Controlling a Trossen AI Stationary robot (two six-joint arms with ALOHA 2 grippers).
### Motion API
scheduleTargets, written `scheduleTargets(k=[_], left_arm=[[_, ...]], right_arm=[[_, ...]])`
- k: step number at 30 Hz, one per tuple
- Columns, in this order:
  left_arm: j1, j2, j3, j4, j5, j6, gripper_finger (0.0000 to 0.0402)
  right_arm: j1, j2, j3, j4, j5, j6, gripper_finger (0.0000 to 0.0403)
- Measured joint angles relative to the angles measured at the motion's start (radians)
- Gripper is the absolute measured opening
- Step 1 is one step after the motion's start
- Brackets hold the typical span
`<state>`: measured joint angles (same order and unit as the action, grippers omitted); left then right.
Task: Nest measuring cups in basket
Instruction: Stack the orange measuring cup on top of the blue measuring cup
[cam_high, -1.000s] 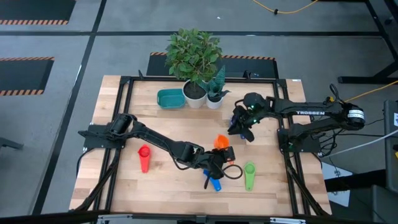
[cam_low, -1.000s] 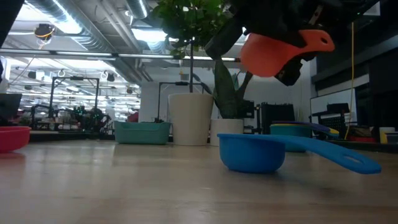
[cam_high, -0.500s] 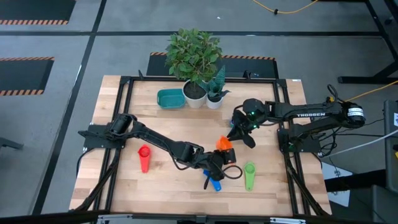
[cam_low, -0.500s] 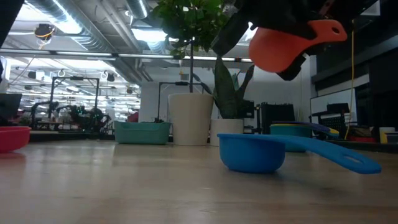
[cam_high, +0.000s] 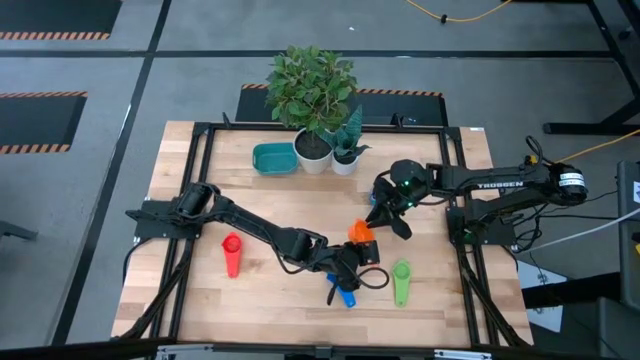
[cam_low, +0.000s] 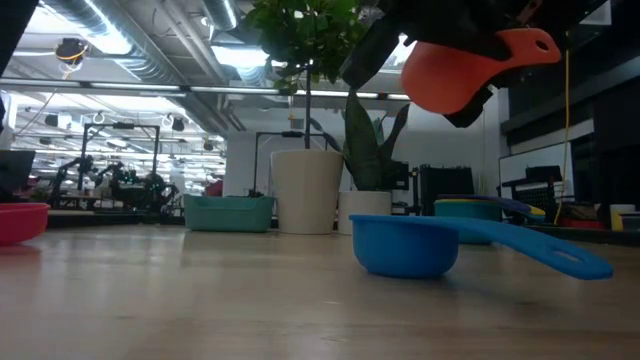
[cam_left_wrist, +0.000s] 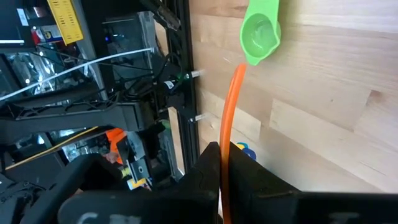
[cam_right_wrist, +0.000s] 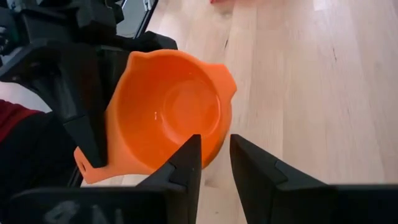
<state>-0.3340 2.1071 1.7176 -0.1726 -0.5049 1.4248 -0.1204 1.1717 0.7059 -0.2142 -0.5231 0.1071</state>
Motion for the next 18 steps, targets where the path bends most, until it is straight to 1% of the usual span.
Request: scheduleTargets(k=[6,15,18], left_arm=[[0.007,0.0,0.0,0.009,0.001,0.002,0.0],[0.01,0.0,0.0,0.019,0.008,0.002,0.0001],[0.01,0.0,0.0,0.019,0.007,0.001,0.0001]], right_arm=[[0.001,0.0,0.0,0.04,0.001,0.025,0.009],[0.018,0.0,0.0,0.04,0.009,0.045,0.009],[0.023,0.0,0.0,0.039,0.032,0.045,0.009]])
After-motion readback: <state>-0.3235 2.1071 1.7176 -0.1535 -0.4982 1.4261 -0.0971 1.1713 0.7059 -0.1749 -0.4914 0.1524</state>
